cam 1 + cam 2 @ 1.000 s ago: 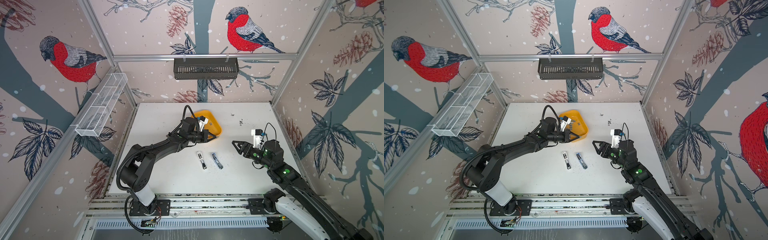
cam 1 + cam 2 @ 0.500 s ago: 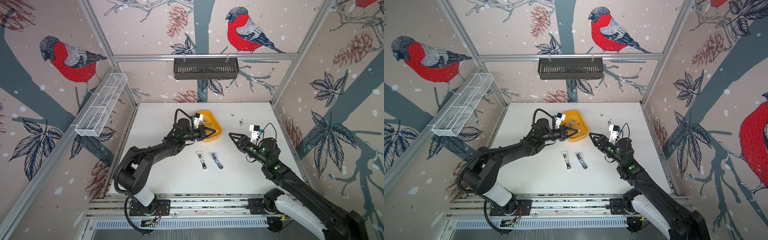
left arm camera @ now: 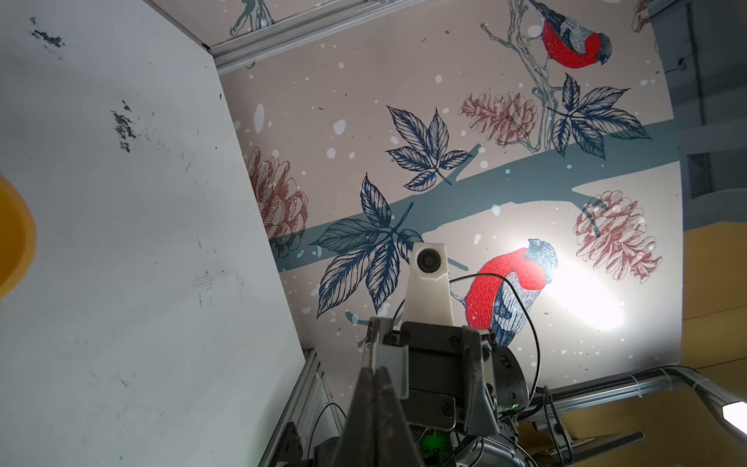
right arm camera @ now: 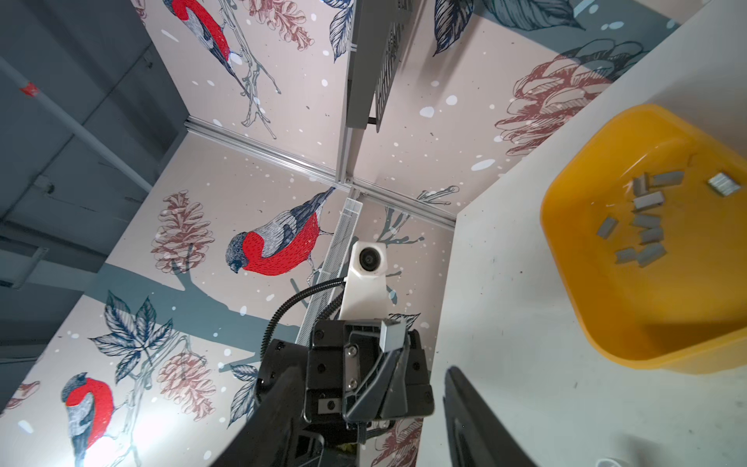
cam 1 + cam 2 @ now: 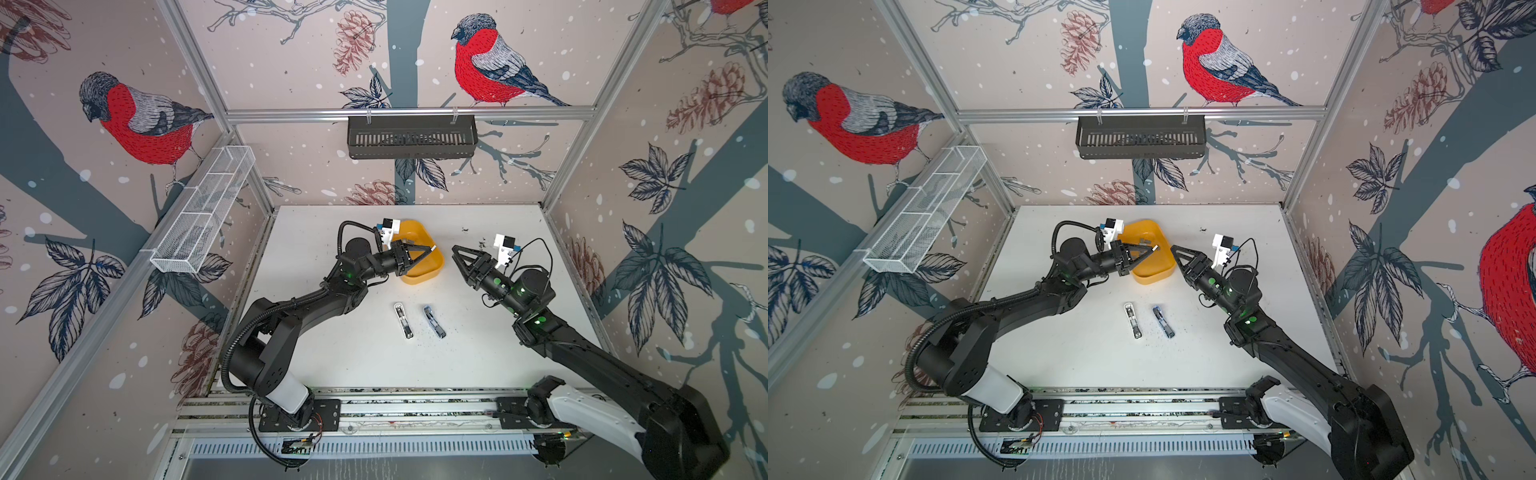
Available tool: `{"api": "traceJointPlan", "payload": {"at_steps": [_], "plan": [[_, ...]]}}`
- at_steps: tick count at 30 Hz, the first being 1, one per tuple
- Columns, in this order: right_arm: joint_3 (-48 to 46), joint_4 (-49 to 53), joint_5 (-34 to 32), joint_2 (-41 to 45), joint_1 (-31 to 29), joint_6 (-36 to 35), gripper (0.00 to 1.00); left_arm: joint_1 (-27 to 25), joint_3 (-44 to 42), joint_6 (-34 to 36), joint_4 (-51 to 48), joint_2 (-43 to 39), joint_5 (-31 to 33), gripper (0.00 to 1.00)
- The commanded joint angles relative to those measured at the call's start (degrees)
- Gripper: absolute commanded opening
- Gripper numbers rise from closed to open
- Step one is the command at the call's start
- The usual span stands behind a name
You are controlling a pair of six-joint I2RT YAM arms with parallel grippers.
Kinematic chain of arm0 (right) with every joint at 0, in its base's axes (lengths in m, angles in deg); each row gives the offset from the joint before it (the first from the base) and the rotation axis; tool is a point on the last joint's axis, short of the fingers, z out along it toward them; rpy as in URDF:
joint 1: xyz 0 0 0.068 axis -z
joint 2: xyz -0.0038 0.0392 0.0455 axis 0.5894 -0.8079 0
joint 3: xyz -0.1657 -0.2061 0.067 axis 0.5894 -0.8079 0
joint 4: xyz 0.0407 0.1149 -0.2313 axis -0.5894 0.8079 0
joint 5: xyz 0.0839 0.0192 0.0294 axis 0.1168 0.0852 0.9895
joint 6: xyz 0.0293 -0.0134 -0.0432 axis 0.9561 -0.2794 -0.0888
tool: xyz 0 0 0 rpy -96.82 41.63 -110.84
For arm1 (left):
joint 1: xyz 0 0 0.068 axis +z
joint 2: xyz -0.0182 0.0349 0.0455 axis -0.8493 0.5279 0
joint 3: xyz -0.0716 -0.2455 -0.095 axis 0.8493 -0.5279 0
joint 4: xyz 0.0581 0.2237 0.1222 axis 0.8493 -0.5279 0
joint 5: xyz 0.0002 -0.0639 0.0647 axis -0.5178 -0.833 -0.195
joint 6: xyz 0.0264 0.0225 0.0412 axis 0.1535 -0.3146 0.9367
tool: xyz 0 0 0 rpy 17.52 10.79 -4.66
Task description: Load the staples into the stapler
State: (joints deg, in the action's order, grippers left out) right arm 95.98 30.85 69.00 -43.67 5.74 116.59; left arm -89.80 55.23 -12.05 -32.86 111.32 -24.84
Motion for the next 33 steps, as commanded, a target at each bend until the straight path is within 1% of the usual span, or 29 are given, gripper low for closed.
{"api": "traceJointPlan", "payload": {"at_steps": [1,7,11,23,33], "plan": [[1.02,-7.19,-1.67,-1.47,-0.65,1.51,0.55,-0.09,-0.34,-4.63,7.18,-1.0,0.7,0.0],[2.64,-11.31,-2.12,-5.43,-2.03,3.3,0.54,-0.09,-0.28,-6.25,7.1,-3.09,1.88,0.0],[4.61,-11.54,-2.62,-7.48,-3.35,3.53,0.53,-0.08,0.09,-6.99,7.18,-3.92,2.31,0.0],[7.81,-11.99,-4.49,-9.78,-5.16,3.92,0.49,-0.08,0.11,-8.37,8.94,-4.54,3.38,0.0],[9.51,-13.71,-3.92,-12.64,-5.66,4.16,0.48,-0.09,0.07,-8.43,8.9,-4.89,3.81,0.0]]}}
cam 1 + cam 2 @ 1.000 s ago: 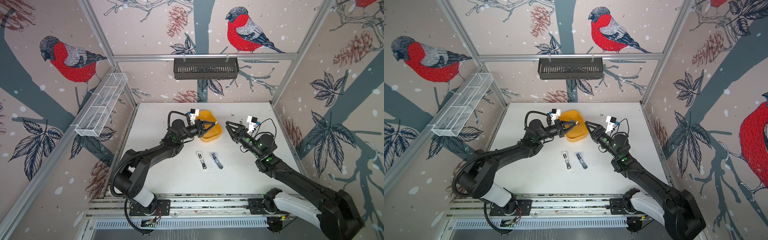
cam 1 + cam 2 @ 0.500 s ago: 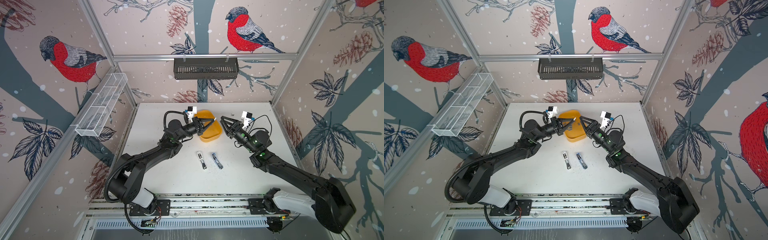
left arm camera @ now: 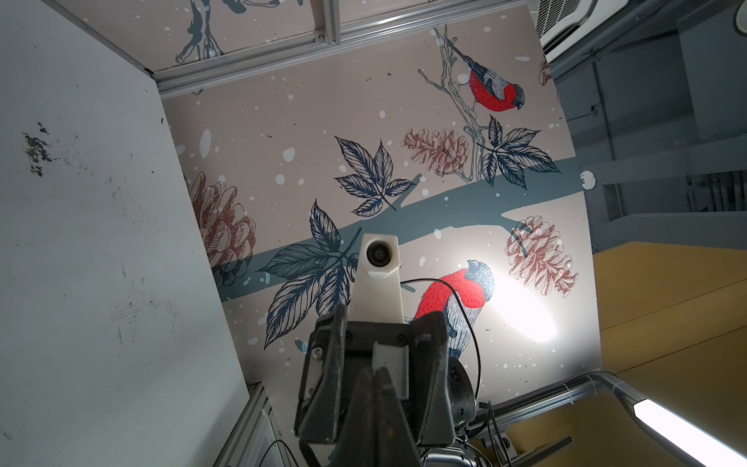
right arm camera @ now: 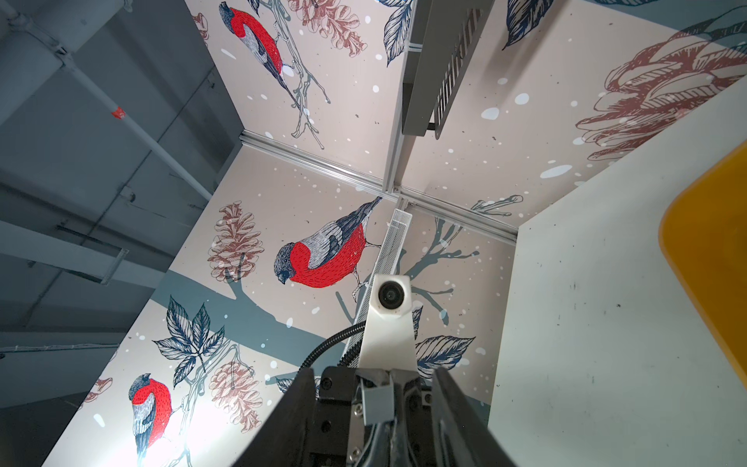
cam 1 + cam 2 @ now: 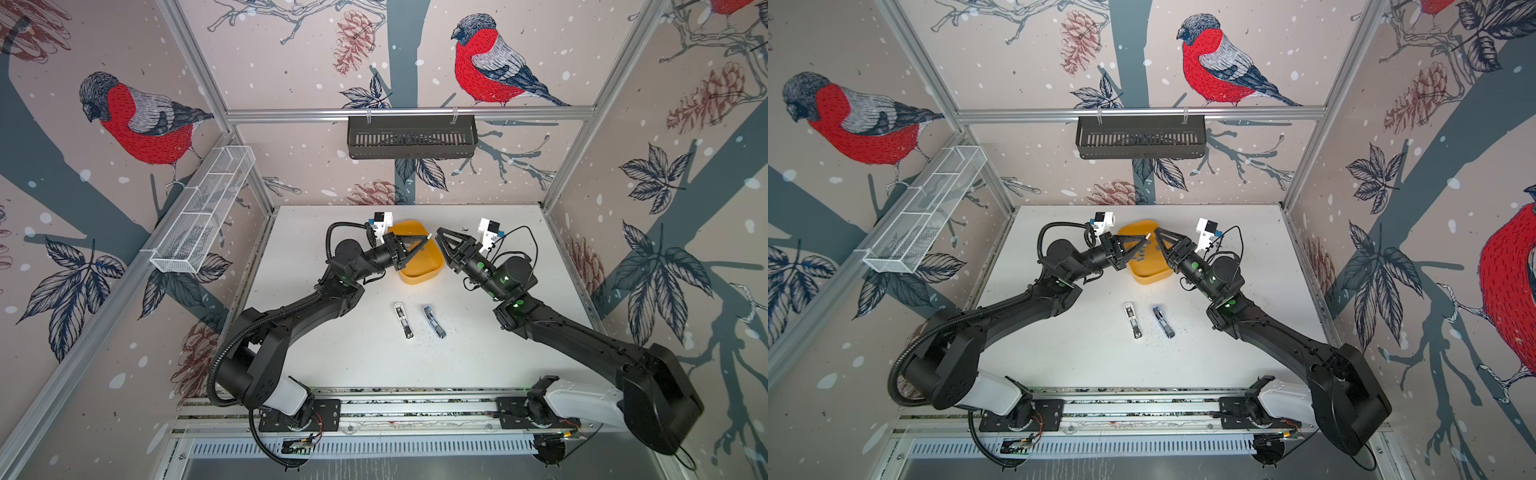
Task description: Load the staples into the stapler
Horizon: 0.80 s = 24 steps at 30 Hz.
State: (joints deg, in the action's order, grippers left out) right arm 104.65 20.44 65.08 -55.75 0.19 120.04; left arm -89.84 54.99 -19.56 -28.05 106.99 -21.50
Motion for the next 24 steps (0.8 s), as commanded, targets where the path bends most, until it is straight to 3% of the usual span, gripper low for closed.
{"api": "traceJointPlan", "payload": {"at_steps": [1,24], "plan": [[0.92,-3.34,0.04,-0.8,-0.13,0.73,0.48,-0.11,0.5,-0.78,4.0,-0.57,0.41,0.0],[2.52,-5.01,1.0,-3.67,-0.81,0.81,0.44,-0.08,0.42,-1.28,4.74,0.05,-0.13,0.0]]}}
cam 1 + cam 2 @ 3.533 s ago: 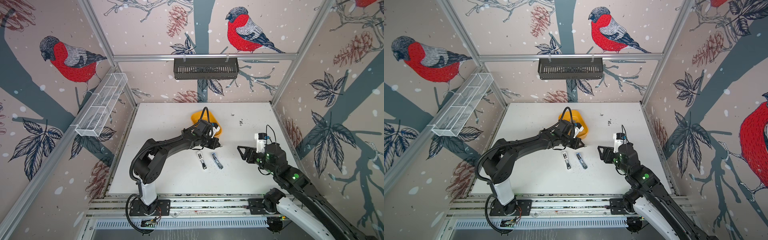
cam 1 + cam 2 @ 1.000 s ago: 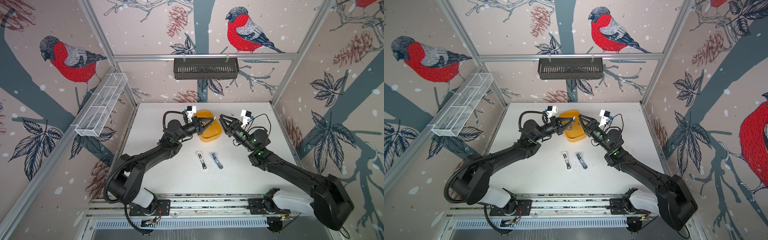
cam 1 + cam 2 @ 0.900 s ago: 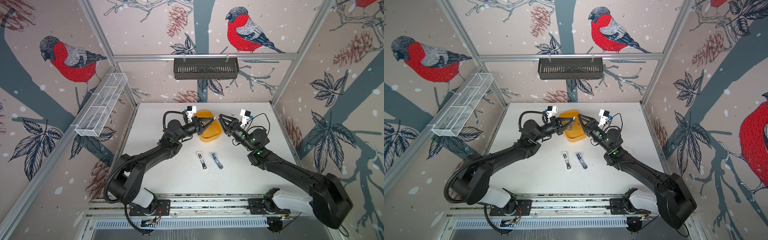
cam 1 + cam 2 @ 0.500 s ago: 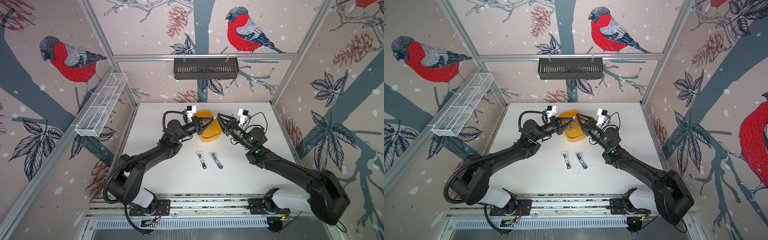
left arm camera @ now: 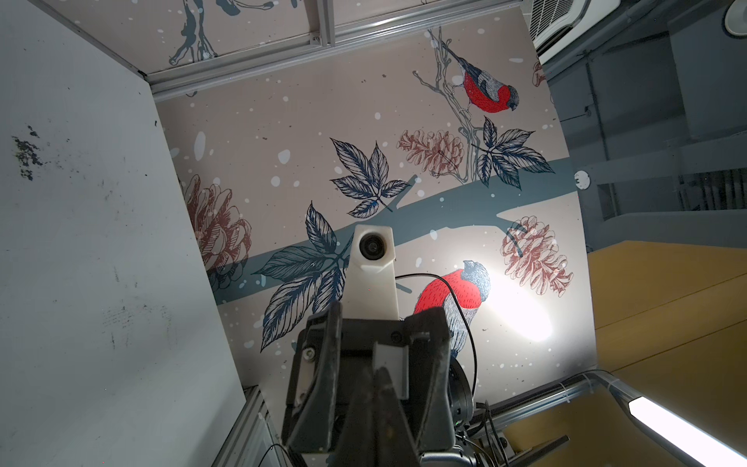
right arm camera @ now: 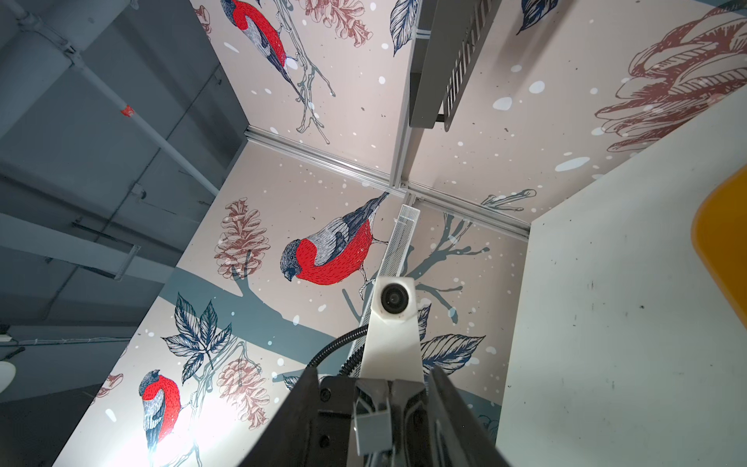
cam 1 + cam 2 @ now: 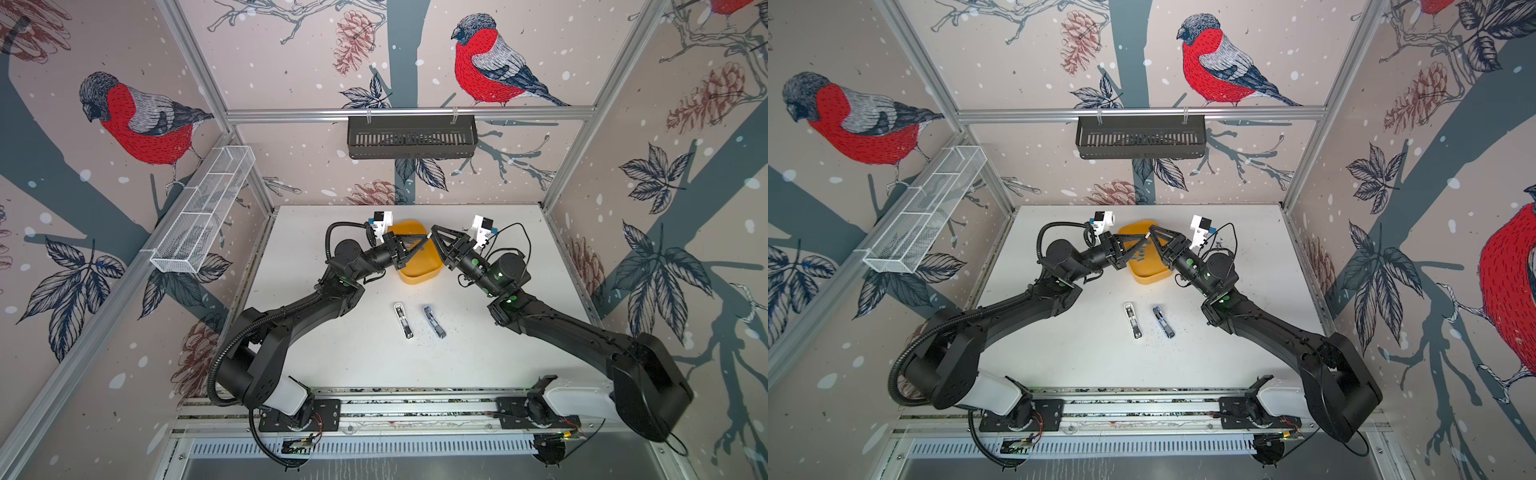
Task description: Load the staples into the stapler
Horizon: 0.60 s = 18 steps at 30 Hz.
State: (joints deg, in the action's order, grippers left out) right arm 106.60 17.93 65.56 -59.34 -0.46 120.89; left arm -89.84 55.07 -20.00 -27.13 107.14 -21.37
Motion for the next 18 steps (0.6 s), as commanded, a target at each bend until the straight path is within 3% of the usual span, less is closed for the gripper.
{"api": "traceJointPlan", "payload": {"at_steps": [1,18], "plan": [[0.62,-2.49,0.54,-0.14,-0.16,-0.03,0.44,-0.11,0.19,-0.84,3.82,-0.03,-0.26,0.0],[0.88,-3.68,1.31,-1.2,-0.34,0.07,0.41,-0.06,0.42,-0.81,3.27,0.33,-0.75,0.0]]}}
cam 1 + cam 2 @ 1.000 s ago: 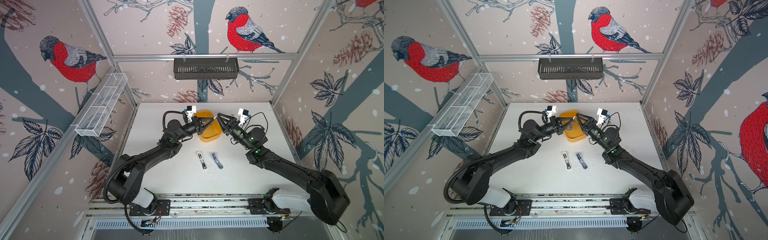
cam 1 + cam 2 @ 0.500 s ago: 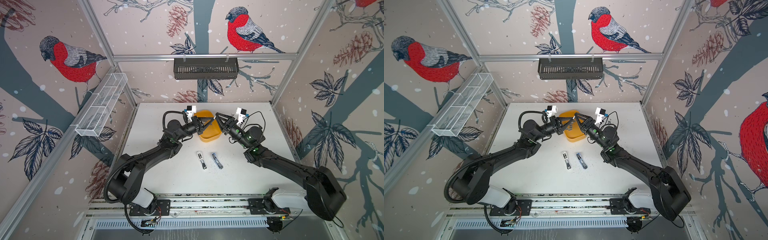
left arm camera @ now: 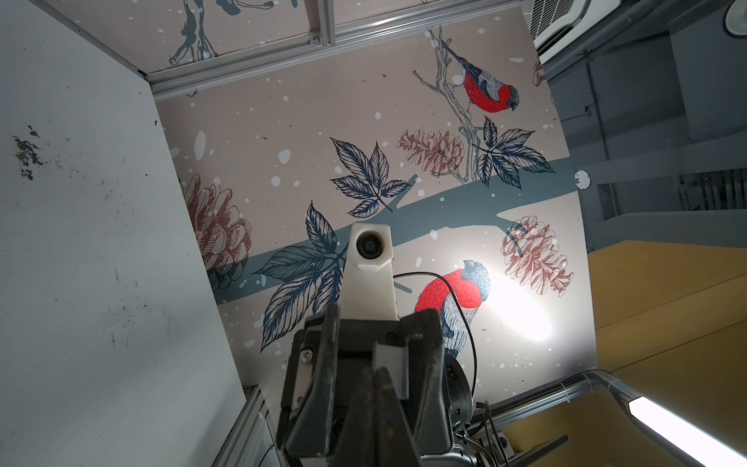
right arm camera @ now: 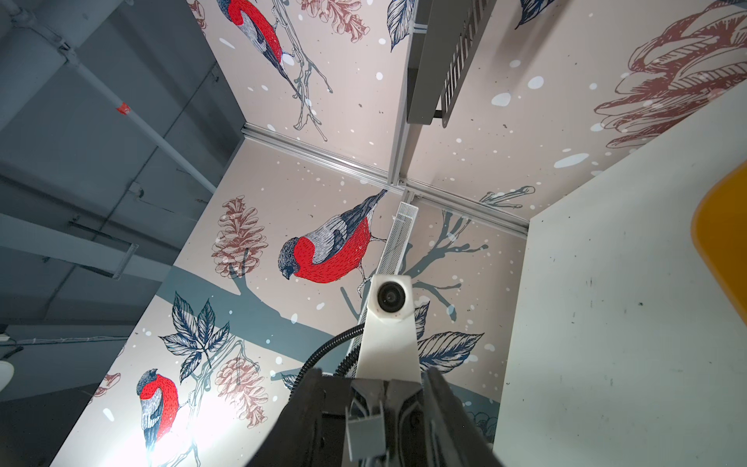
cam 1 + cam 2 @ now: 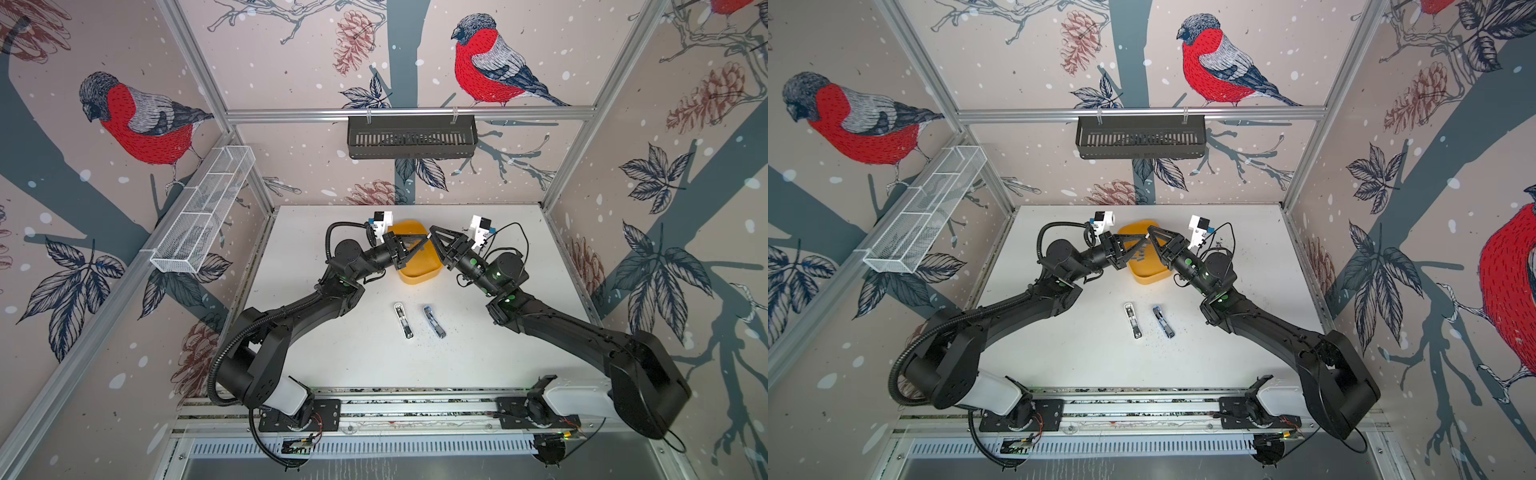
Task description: Load the staples into the stapler
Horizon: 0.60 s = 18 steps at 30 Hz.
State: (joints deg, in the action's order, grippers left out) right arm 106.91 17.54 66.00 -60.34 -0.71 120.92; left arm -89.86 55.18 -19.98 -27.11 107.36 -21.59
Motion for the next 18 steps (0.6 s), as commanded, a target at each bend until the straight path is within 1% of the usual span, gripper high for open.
{"api": "traceJointPlan", "payload": {"at_steps": [1,18], "plan": [[0.54,-3.39,0.88,-0.35,-0.1,0.13,0.41,-0.09,0.32,-0.78,3.2,0.13,-0.54,0.0],[0.51,-3.68,0.97,-0.45,0.02,0.16,0.32,-0.13,0.11,-0.51,3.13,0.03,-0.54,0.0]]}}
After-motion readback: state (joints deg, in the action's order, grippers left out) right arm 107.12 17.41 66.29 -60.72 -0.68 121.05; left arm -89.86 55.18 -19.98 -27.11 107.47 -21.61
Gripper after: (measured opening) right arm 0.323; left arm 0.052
